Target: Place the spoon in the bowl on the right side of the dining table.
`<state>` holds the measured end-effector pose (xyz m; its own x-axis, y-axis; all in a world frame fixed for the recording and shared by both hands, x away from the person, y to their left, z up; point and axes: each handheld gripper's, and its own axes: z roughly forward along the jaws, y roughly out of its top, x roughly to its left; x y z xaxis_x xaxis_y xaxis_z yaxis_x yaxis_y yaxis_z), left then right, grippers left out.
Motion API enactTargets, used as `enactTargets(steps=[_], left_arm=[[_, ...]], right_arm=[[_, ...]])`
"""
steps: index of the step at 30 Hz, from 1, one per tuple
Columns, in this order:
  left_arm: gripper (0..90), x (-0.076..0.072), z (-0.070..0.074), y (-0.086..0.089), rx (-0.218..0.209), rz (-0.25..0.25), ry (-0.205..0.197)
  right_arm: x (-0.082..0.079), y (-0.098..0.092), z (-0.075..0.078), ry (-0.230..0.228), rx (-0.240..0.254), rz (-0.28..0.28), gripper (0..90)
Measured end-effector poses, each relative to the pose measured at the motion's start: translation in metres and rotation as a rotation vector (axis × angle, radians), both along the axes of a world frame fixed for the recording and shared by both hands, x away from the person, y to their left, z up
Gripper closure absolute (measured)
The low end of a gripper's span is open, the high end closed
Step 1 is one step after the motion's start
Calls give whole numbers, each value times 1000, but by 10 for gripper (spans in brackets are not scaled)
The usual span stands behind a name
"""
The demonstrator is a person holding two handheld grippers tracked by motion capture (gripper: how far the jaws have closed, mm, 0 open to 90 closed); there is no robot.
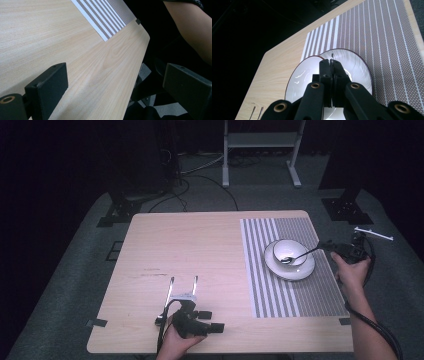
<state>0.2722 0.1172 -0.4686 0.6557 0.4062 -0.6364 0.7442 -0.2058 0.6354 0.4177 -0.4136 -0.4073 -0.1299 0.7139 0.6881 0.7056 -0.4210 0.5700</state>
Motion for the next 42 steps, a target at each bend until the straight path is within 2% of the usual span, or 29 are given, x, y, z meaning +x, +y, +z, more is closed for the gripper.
enactTargets(steps=[7,13,16,29,35,42], left_arm=[[45,0,0,-1,4,-3,0],[45,2,0,-2,1,-6,0],[45,3,2,-3,0,-9,0],[46,3,2,-3,-1,-7,-5],[46,3,1,-2,8,-16,-3],[46,2,2,-2,4,-13,-6]], right_arm=[[1,-1,-3,8,5,6,880],[-1,-1,-8,16,17,30,741],[-3,-1,-10,22,6,43,685],[-11,1,-16,16,18,69,578],[-11,8,-20,20,16,93,506],[-16,13,-25,14,16,109,462]])
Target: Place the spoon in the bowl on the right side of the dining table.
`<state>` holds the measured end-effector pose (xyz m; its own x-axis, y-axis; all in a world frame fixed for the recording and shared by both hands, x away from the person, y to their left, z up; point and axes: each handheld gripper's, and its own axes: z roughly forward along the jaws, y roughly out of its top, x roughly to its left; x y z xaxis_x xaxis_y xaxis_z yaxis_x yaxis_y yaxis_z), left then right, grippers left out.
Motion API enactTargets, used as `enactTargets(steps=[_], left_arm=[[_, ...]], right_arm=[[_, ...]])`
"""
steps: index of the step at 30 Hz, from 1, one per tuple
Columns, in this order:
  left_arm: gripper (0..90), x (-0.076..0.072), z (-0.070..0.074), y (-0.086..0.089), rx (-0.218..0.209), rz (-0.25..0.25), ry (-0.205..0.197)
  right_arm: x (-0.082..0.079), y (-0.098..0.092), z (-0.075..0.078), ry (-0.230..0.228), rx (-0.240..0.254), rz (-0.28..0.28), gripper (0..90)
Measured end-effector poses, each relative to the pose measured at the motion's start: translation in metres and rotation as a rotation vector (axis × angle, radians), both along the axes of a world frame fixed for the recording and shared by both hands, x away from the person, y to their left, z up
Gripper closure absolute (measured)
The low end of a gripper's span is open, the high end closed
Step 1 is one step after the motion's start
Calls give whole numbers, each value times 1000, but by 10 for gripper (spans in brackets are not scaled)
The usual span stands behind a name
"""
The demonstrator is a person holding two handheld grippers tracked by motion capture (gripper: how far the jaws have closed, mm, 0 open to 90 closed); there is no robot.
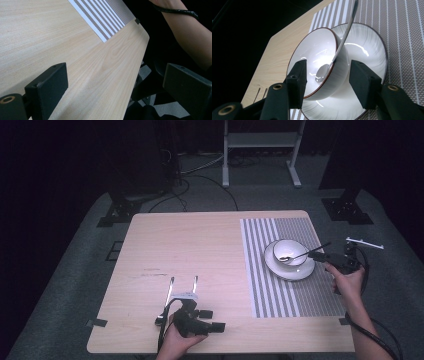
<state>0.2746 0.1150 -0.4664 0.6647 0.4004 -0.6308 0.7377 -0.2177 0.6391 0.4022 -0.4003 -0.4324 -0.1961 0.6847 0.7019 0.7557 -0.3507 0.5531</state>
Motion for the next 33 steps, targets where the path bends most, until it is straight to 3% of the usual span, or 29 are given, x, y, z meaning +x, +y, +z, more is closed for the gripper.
enactTargets(steps=[33], left_arm=[[45,-3,3,2,-6,0,-7]], right_arm=[[-29,23,-14,-11,-2,93,431]])
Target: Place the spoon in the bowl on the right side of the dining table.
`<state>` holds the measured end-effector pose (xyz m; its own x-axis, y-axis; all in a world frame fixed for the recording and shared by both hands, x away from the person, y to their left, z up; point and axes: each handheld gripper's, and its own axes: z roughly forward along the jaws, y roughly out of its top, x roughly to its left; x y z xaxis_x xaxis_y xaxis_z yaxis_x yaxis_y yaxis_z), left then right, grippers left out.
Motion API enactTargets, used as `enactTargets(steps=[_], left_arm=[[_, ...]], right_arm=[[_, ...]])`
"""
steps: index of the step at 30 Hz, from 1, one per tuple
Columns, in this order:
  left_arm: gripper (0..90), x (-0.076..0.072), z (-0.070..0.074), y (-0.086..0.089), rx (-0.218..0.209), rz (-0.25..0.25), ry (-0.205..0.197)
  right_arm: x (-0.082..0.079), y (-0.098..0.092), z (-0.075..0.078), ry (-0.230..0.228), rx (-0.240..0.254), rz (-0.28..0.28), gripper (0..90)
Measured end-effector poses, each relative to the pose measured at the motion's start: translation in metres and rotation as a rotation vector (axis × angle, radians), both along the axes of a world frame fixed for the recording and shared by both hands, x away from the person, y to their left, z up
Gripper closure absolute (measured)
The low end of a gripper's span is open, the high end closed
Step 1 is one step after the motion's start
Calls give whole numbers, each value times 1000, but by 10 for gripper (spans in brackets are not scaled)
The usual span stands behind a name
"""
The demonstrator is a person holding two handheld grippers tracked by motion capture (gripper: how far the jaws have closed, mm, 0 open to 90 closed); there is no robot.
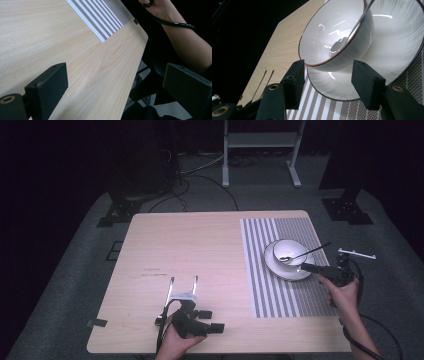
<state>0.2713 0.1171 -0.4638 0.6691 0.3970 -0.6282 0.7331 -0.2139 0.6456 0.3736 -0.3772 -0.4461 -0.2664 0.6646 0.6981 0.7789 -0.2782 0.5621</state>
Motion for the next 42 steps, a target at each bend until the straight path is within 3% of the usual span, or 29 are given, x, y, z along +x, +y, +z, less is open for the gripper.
enactTargets(steps=[42], left_arm=[[46,0,0,1,4,1,-2]], right_arm=[[-36,28,-15,-10,17,89,422]])
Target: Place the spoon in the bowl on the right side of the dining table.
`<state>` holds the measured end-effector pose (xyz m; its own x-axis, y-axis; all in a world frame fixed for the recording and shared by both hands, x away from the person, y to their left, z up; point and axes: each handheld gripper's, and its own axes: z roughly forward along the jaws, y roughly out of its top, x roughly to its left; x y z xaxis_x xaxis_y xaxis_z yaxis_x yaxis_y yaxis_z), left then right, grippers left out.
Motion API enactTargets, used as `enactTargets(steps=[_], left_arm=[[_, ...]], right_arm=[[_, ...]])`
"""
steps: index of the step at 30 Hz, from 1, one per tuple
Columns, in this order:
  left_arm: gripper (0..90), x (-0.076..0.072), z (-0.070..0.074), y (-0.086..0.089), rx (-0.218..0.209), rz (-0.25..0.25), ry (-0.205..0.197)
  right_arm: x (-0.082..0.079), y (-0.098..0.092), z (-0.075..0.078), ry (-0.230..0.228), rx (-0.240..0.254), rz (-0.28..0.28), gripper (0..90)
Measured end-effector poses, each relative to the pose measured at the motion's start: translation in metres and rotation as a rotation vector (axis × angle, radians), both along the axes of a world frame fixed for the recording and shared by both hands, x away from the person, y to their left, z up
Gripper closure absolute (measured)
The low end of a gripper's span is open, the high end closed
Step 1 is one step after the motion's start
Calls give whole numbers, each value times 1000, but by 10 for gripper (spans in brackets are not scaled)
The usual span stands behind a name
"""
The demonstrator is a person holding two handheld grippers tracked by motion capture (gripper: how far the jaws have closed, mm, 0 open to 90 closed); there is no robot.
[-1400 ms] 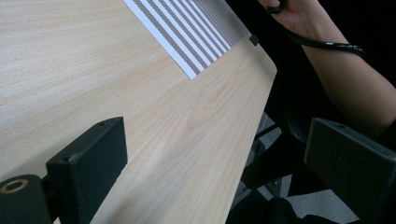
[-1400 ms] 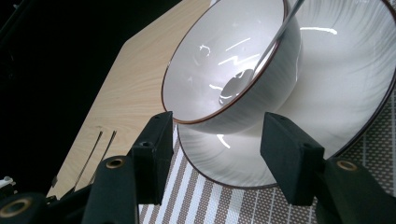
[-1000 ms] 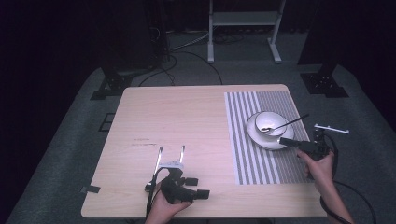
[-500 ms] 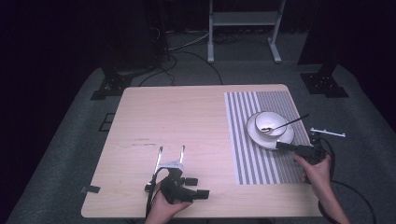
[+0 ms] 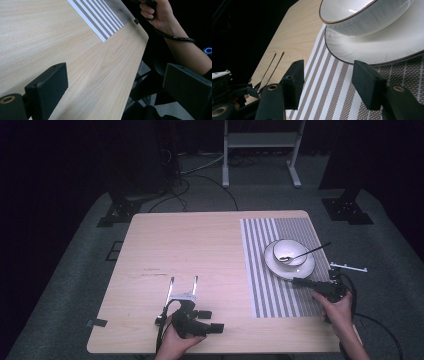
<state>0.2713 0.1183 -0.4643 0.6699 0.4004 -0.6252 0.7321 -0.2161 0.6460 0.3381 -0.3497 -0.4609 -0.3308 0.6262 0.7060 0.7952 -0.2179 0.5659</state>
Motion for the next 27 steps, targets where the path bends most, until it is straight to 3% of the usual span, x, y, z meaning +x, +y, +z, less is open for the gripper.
enactTargets(steps=[13,27], left_arm=[[46,0,-1,0,1,-2,1],[46,-1,0,1,-2,-2,1]], right_arm=[[-10,9,-3,-17,15,14,412],[-22,18,-6,-32,-15,37,409]])
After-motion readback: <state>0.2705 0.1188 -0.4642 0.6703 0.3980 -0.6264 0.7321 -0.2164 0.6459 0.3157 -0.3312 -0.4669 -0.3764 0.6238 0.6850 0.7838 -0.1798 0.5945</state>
